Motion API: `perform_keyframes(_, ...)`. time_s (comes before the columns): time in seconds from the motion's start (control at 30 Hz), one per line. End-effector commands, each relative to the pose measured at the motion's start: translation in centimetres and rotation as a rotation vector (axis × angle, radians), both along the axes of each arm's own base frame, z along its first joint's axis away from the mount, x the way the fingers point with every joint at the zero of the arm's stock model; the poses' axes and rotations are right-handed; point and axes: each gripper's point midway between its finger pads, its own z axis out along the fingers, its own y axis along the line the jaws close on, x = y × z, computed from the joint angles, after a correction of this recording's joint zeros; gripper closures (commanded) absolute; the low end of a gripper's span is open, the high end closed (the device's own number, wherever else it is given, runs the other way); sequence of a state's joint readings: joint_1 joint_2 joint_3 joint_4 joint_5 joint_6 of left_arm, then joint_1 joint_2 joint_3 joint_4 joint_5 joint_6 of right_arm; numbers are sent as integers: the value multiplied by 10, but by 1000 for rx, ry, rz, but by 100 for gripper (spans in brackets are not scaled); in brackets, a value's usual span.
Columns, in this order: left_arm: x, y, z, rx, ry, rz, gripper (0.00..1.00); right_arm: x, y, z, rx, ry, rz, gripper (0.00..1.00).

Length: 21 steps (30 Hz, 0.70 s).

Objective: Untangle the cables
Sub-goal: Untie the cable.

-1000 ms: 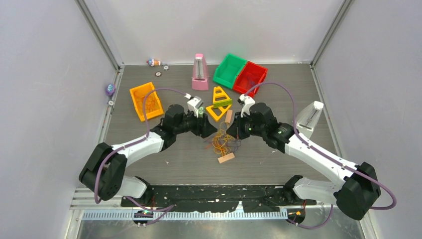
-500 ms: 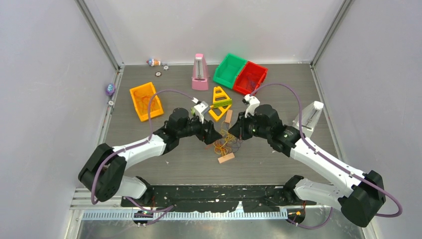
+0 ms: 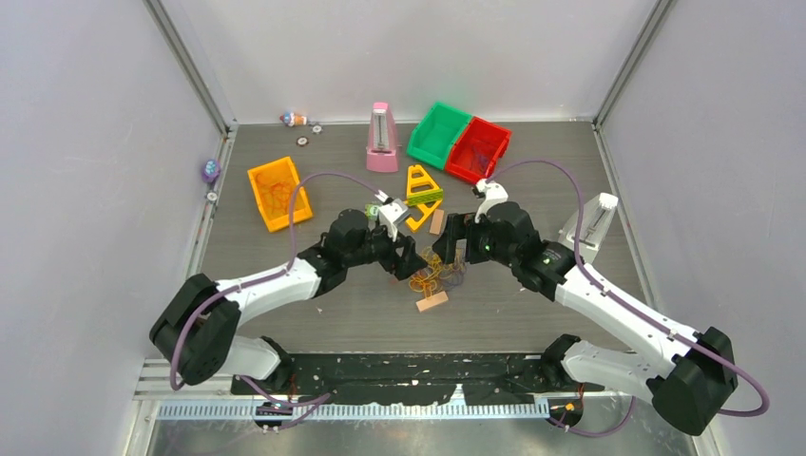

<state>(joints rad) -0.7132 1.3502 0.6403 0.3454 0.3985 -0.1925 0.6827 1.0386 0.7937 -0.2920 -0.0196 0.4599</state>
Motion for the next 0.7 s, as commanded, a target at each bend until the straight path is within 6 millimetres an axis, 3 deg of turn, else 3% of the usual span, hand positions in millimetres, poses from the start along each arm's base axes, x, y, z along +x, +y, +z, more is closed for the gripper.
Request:
perform_keyframes(0.0, 18, -7, 4, 40, -2, 32, 26, 17, -38, -12, -90, -21, -178, 0)
perform_keyframes(0.23, 22, -26, -16, 96, 106, 12, 27, 24, -56, -35, -112, 33, -235, 7)
perform_keyframes(0.43, 19, -52, -35, 116, 296, -52, 29, 29, -61, -44, -122, 35, -248, 5)
perform_keyframes(0.53, 19, -55, -42, 127, 323, -52, 38, 30, -61, -59, -146, 62, -236, 4)
perform_keyframes(0.67, 16, -57, -46, 150, 353, -78, 72, 37, -52, -74, -195, 89, -173, 4)
